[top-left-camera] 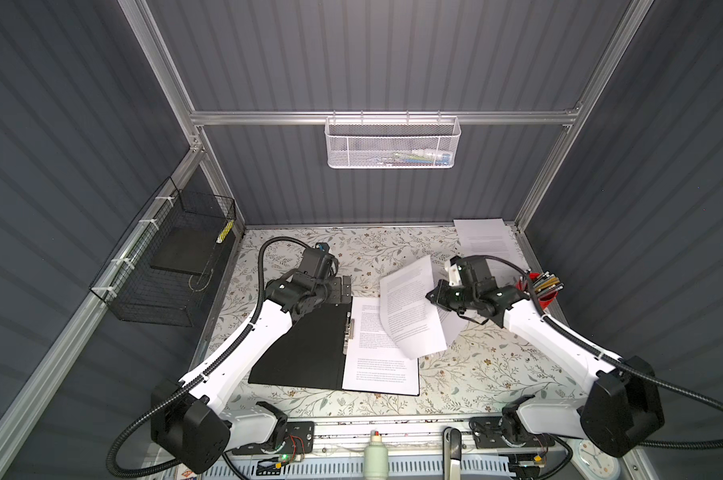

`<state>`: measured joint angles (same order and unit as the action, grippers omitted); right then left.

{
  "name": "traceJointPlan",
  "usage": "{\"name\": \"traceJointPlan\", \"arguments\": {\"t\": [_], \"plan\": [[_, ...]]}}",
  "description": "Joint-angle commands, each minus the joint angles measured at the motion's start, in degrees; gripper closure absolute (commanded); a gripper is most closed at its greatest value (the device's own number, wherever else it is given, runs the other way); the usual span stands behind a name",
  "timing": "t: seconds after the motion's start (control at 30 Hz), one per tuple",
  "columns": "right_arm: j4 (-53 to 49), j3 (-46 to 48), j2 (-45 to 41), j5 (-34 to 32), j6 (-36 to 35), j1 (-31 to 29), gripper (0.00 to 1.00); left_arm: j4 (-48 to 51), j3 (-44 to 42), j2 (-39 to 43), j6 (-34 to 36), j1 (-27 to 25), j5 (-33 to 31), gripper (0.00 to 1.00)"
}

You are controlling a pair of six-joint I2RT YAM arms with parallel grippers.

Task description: Put the files into the folder

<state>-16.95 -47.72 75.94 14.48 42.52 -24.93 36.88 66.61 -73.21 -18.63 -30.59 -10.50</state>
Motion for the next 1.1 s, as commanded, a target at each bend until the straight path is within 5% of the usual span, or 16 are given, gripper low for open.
{"name": "traceJointPlan", "arguments": {"t": [0.0,0.27,1.07], "plan": [[11.29,7.14,1.13,-1.56,4.16,-0.50,1.00,1.45,-2.07,1.30,1.27,0.31,0.58,0.00],[18.33,10.77,7.73,-1.40,4.93,-2.71,1.00,0.69,-3.15,0.10,0.97,0.28,2.77,0.00],[14.35,8.17,8.24,-9.97,16.15,-13.51,1.00,1.17,-5.24,0.13,0.62,0.27,5.54,0.00]]}}
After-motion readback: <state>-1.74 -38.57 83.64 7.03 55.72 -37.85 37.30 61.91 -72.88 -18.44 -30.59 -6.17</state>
